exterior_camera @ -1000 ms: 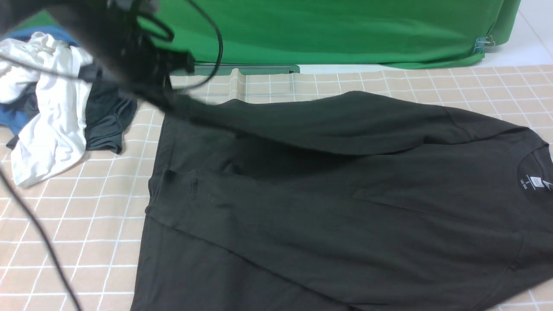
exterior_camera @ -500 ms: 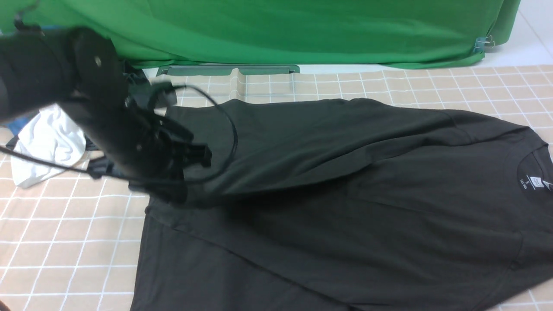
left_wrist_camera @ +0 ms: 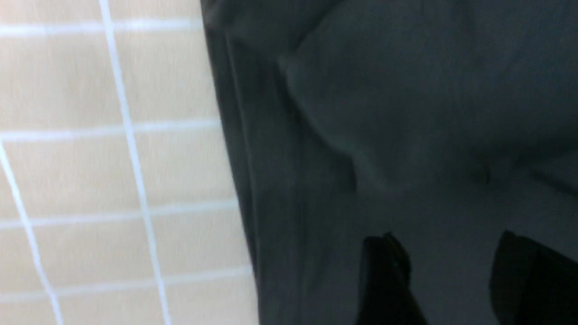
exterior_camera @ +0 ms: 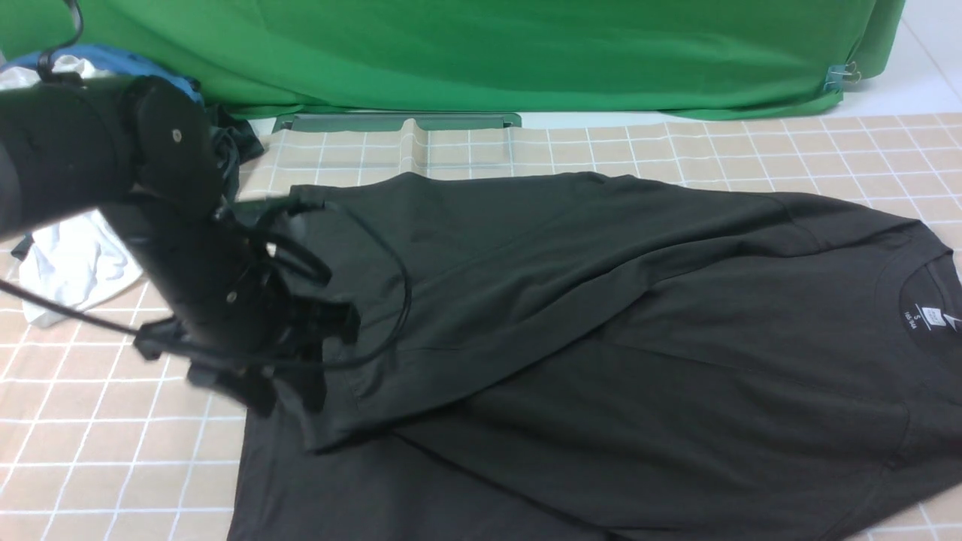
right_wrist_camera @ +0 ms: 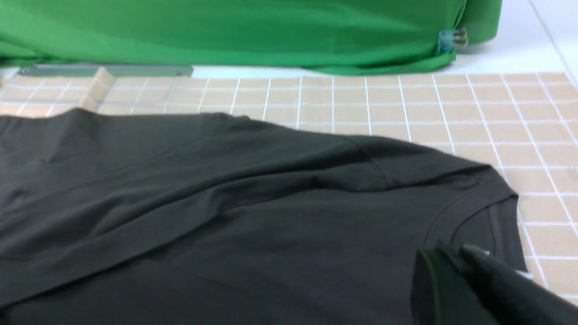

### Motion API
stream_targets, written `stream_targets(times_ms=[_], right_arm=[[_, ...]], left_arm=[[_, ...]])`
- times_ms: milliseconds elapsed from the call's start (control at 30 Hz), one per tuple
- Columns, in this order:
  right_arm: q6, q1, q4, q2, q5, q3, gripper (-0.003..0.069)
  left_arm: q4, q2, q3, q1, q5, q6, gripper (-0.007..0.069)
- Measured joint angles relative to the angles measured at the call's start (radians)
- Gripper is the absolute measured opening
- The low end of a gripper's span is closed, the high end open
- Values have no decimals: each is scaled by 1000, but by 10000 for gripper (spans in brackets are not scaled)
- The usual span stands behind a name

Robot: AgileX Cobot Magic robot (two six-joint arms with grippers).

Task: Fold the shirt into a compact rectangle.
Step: 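Fold the left side of the dark shirt inward over its body with the left gripper, then grasp the near edge of the shirt at its hem and shoulder corners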

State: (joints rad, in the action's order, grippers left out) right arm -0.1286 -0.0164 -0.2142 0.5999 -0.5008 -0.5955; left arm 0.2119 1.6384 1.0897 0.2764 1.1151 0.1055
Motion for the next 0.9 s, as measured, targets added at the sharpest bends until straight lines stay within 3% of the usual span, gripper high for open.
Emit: stream_targets(times_ms=[433,733,900], right_arm=[[-3,0,0,229,-167,-20,92],[-15,0,-20,257,-279,-101,92],[-56,0,-63,269,-370,-143,92]], left_arm=[[7,-214,-422,124,-95,152,375],[-53,-217,-508,124,-170,232,494],[-43,-206,-562,124,-255,235,508]])
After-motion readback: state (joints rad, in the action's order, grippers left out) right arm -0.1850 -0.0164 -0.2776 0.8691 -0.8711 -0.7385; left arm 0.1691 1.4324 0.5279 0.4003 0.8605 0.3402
